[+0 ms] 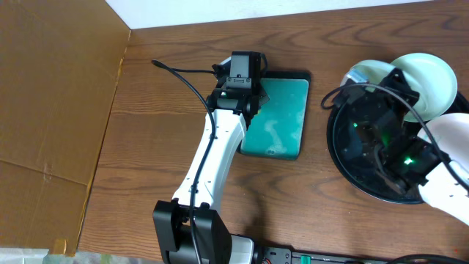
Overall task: Clean dirty plates on tray and stack at the side
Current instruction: 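Lift the cleaned plate with the right gripper off the tray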
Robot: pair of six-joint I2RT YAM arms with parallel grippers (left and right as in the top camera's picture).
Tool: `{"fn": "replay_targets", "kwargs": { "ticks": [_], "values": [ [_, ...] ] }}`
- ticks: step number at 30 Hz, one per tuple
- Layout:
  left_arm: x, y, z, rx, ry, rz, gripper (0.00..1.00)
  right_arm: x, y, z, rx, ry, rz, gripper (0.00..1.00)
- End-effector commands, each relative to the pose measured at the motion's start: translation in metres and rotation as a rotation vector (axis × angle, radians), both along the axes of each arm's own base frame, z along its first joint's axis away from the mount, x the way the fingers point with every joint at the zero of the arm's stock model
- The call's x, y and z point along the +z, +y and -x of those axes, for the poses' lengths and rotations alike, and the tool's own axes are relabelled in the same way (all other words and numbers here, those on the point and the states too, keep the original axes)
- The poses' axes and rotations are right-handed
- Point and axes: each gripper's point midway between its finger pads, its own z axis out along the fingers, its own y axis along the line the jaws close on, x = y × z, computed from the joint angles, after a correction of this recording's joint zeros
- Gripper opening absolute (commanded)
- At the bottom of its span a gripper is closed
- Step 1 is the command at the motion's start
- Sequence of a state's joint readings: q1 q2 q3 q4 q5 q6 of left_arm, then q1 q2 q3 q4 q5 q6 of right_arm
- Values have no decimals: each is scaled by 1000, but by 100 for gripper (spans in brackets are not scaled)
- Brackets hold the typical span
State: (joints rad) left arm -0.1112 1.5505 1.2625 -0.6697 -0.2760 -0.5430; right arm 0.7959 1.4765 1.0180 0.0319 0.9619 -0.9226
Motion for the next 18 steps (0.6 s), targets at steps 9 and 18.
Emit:
{"fn": "replay_targets", "kwargs": {
  "ticks": [9,18],
  "values": [
    [2,5,1,13,-1,-20,7,-27,14,16,42,117,-166,1],
    [2,5,2,13,1,-21,7,-22,-6,-10,5,127,-601,1]
  ]
}}
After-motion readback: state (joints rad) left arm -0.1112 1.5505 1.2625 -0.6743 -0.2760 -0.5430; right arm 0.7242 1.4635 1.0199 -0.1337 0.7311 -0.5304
